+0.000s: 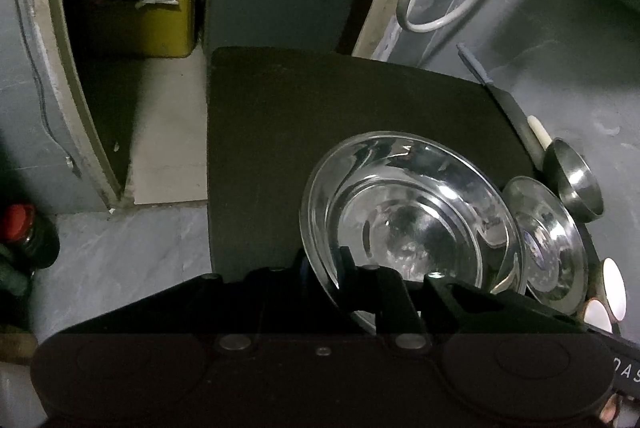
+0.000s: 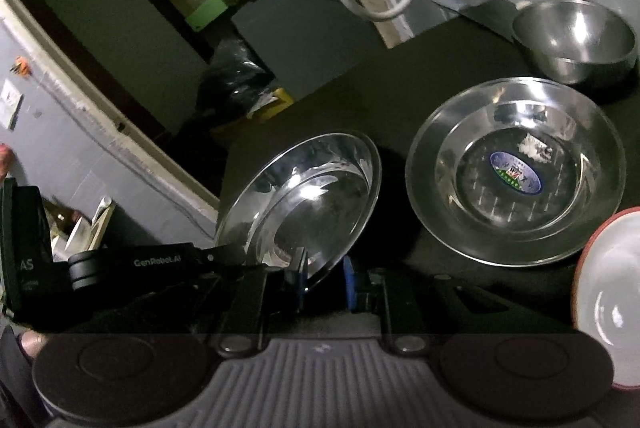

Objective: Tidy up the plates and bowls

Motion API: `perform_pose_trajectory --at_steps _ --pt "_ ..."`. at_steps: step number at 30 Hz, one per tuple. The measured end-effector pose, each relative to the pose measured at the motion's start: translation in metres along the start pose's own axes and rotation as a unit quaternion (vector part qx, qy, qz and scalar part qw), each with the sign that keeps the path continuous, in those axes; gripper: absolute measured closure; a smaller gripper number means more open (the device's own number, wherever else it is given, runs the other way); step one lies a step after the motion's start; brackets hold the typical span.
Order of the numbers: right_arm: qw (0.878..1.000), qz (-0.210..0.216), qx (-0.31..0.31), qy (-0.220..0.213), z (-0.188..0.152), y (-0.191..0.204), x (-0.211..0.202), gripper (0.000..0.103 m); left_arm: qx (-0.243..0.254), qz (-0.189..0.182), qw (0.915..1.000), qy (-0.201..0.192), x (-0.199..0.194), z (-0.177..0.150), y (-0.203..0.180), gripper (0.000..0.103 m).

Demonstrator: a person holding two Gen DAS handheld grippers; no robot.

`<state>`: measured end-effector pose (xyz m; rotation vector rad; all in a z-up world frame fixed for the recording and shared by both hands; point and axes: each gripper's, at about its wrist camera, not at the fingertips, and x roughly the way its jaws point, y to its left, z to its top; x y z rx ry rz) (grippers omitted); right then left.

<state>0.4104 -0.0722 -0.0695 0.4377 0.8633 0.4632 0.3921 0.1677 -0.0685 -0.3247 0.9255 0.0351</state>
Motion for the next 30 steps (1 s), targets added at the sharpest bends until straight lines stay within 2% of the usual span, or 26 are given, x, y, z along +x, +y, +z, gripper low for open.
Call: perform_pose_trajectory --at_steps 7,12,23,30 --pt "0.999 0.027 -0.040 -0.013 -0.011 0.000 -0.036 0.082 0.006 0.003 0.9995 -0.030 -0.038 -0.028 -0.014 0.086" --pt "0.997 0.041 -0.067 -0.008 -0.025 -0.001 -0.069 0.082 0.009 0.009 0.9993 -0.034 -0.065 -0.059 -0.027 0.085" --pt "0.994 0.055 -0.083 0.039 -0.059 -0.026 -0.119 0.082 0.026 0.034 0.9990 0.010 -0.091 -0.120 -0.061 0.080" --pt "0.993 0.062 -0.079 0.063 -0.069 -0.038 -0.134 0.081 0.026 0.048 0.9979 0.034 -0.097 -0.141 -0.073 0.079"
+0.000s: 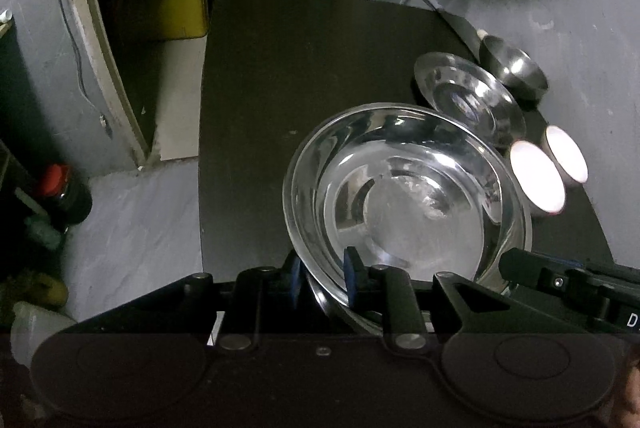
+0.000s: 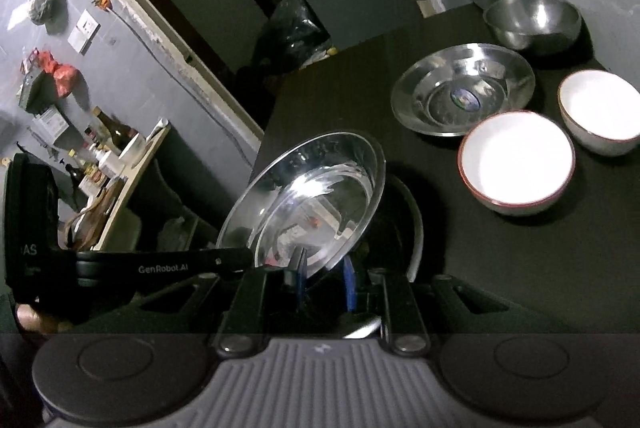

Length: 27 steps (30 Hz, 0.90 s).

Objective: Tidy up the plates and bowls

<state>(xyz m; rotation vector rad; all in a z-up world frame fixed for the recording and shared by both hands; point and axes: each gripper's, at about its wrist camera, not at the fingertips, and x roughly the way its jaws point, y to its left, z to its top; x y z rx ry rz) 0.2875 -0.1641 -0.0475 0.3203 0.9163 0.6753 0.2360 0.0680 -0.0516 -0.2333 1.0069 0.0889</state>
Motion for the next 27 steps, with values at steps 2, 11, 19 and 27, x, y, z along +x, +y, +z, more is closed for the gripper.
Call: perform_pose_trajectory --at_steps 2,11,19,27 --pt "1.000 0.002 0.005 0.005 -0.002 -0.003 -0.003 0.081 0.004 0.003 1.0000 0.004 -0.002 -0.003 -0.004 0.079" --pt "1.000 0.002 0.015 0.024 -0.004 -0.011 -0.006 0.079 0.014 0.016 0.9996 0.016 0.000 -0.007 -0.018 0.078" --pt "0.999 0.000 0.019 0.033 -0.006 -0.012 -0.002 0.076 0.020 0.027 0.9992 0.022 0.002 -0.004 -0.023 0.078" --pt "0.999 0.001 0.019 0.043 -0.007 -0.011 0.001 0.069 0.032 0.040 0.9982 0.029 0.005 -0.002 -0.027 0.077"
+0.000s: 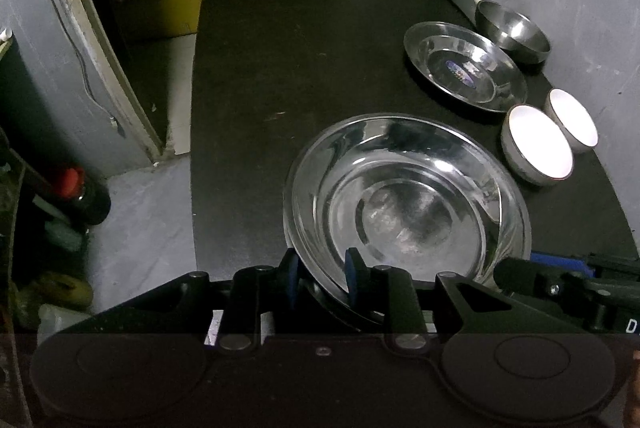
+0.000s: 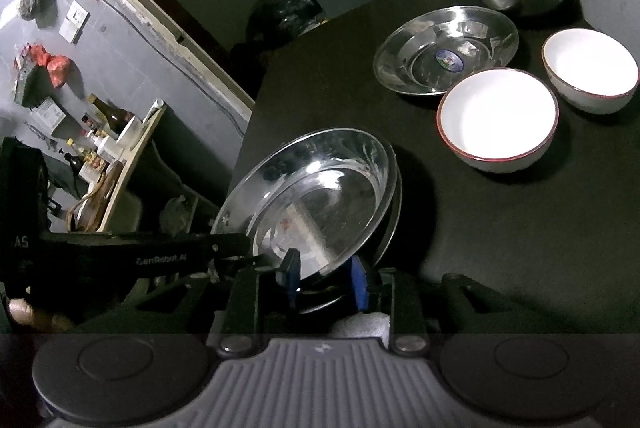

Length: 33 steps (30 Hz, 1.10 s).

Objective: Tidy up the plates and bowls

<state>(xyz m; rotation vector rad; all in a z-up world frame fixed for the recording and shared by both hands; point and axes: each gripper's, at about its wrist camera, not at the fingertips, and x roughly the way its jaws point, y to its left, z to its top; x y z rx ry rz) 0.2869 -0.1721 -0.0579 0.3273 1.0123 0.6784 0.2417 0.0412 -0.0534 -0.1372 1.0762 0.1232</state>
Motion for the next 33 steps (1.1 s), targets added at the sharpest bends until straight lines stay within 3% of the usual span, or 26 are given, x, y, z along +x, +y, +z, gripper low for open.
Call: perform_pose_trajectory --at_steps 7,10,13,15,18,24,33 --pt "1.000 -0.007 0.002 0.006 -0.002 -0.004 0.000 0.059 0.000 0.006 1.0000 0.007 0.002 0.000 0.005 0.074" --pt "1.000 -0.012 -0.004 0.004 -0.004 -0.004 -0.003 0.046 -0.001 0.009 0.9999 0.005 0.001 0.002 0.006 0.068" --pt "1.000 -0.017 -0.003 0.001 -0.006 -0.007 -0.007 0.035 -0.001 0.011 0.9999 -0.006 -0.001 0.006 0.005 0.048" --pt "1.000 -0.018 -0.002 -0.008 -0.006 -0.009 -0.012 0.025 0.004 0.010 0.9997 -0.023 -0.006 0.008 0.004 0.021" --pt "0.999 -0.022 -0.005 -0.044 -0.004 -0.011 -0.024 0.004 0.013 0.011 0.9978 -0.064 -0.013 0.015 -0.001 0.005" --pt "0.988 -0.054 -0.058 -0.130 0.017 -0.016 -0.044 0.000 0.011 -0.021 0.9935 -0.111 -0.012 0.044 -0.012 0.001" --pt "0.969 -0.151 -0.091 -0.171 0.064 -0.029 -0.036 0.000 -0.022 -0.046 0.9795 -0.195 0.011 0.095 -0.029 0.001"
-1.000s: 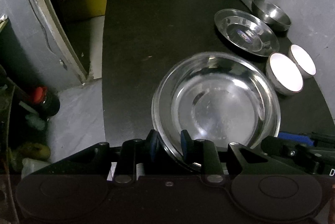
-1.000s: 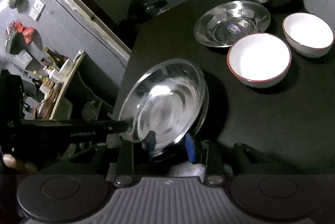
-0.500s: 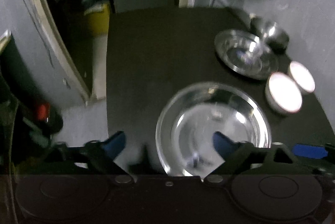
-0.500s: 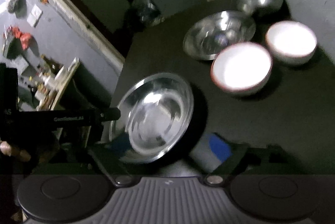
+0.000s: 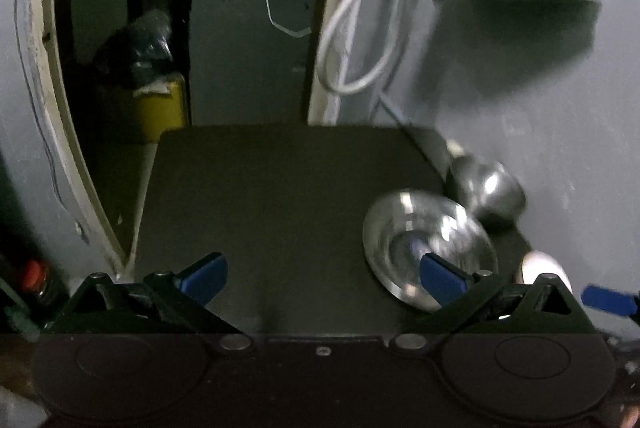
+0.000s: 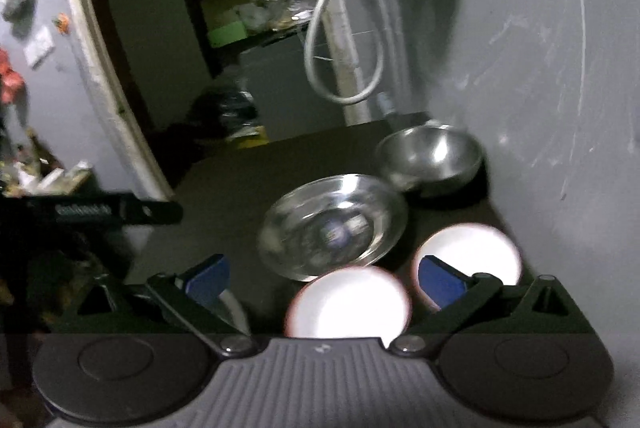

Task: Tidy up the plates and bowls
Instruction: 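Move the left tool to the blue-labelled steel plate and grasp its rim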

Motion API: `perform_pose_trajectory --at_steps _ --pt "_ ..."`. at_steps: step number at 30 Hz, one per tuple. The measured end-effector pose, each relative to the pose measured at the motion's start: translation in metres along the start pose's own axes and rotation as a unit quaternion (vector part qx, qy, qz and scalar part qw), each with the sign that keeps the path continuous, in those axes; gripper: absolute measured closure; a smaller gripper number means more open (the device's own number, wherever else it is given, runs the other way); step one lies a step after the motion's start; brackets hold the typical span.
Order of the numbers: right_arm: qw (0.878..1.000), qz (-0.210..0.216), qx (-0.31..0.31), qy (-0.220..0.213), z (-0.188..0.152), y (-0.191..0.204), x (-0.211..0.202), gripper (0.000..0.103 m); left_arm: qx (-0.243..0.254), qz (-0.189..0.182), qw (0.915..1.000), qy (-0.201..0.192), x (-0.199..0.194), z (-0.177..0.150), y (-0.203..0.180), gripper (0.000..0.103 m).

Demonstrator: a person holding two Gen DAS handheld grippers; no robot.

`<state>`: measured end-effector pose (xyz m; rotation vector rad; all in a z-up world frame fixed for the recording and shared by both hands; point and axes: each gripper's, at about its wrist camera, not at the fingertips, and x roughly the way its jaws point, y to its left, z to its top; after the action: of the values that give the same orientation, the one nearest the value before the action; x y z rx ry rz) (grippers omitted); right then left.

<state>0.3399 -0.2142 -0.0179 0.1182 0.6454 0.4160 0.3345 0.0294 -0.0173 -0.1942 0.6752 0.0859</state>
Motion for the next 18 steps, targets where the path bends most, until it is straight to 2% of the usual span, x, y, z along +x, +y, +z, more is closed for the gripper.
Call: perform_pose_trajectory --at_steps 3,9,15,18 --pt "0.999 -0.027 -0.018 0.008 0.010 -0.005 0.020 0.000 -0.015 -0.002 0.9999 0.000 0.021 0.012 -0.005 0.001" --pt "0.996 -0.065 -0.042 0.033 0.027 -0.015 0.066 0.000 -0.018 -0.006 0.9989 0.042 0.072 0.022 -0.013 0.001" --pt "0.992 -0.066 -0.081 0.064 0.026 -0.015 0.097 0.000 -0.044 -0.020 0.9934 0.104 0.116 0.015 -0.010 0.001" --pt "0.990 -0.064 -0.101 0.076 0.023 -0.013 0.108 0.000 -0.055 -0.024 0.9914 0.117 0.128 0.012 -0.009 0.001"
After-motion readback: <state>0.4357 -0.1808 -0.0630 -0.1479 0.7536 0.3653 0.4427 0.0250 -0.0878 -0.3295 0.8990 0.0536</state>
